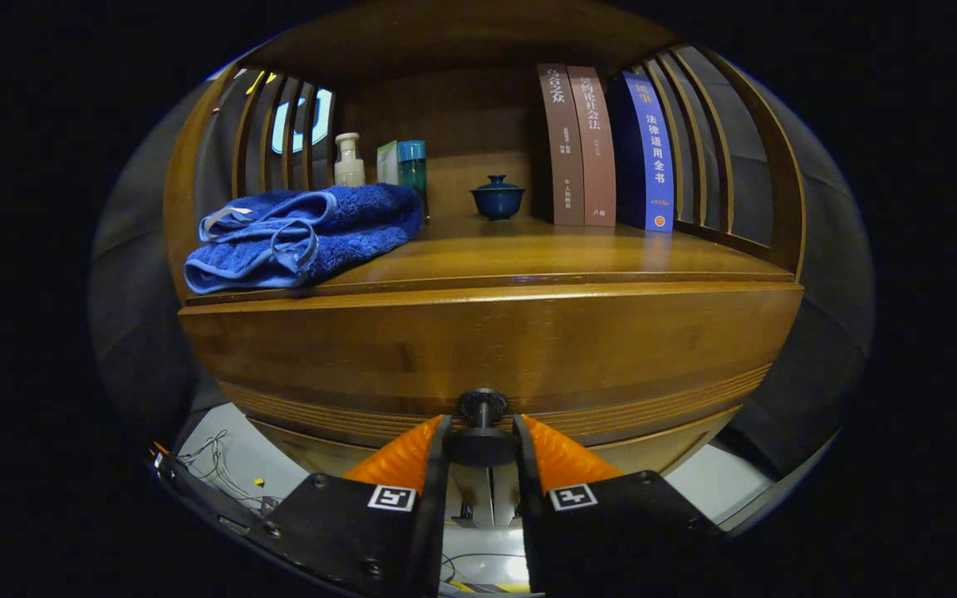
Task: Pull open the drawer, take out the items inside it, and place them on the countertop above the cabinet.
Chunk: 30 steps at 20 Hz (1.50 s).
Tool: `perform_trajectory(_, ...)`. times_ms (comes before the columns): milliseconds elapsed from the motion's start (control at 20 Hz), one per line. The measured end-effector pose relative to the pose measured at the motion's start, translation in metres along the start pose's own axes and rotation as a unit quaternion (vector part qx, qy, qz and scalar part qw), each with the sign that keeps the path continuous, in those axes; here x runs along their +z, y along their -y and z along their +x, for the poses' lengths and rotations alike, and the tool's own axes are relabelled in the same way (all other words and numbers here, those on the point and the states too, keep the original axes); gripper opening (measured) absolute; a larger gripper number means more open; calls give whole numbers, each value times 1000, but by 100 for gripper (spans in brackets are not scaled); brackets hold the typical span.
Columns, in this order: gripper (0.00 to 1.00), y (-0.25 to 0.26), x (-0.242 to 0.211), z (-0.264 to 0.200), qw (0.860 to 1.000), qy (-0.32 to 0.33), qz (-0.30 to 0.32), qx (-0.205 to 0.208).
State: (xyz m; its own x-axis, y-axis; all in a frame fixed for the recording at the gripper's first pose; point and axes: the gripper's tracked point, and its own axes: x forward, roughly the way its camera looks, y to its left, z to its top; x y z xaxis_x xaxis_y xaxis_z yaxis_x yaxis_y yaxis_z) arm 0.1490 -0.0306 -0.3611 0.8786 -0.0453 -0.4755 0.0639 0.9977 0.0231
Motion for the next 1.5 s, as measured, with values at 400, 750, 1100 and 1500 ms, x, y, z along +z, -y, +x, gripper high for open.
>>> perform_trajectory(400, 34, -1, -2, -5, 1000, -13, 12, 6)
perform_trajectory(750, 34, 1, -27, -60, 999, -37, 11, 14)
perform_trajectory(1100, 34, 3, -54, -122, 998, -63, 15, 16)
perform_trajectory(1500, 34, 4, -73, -163, 995, -91, 25, 13)
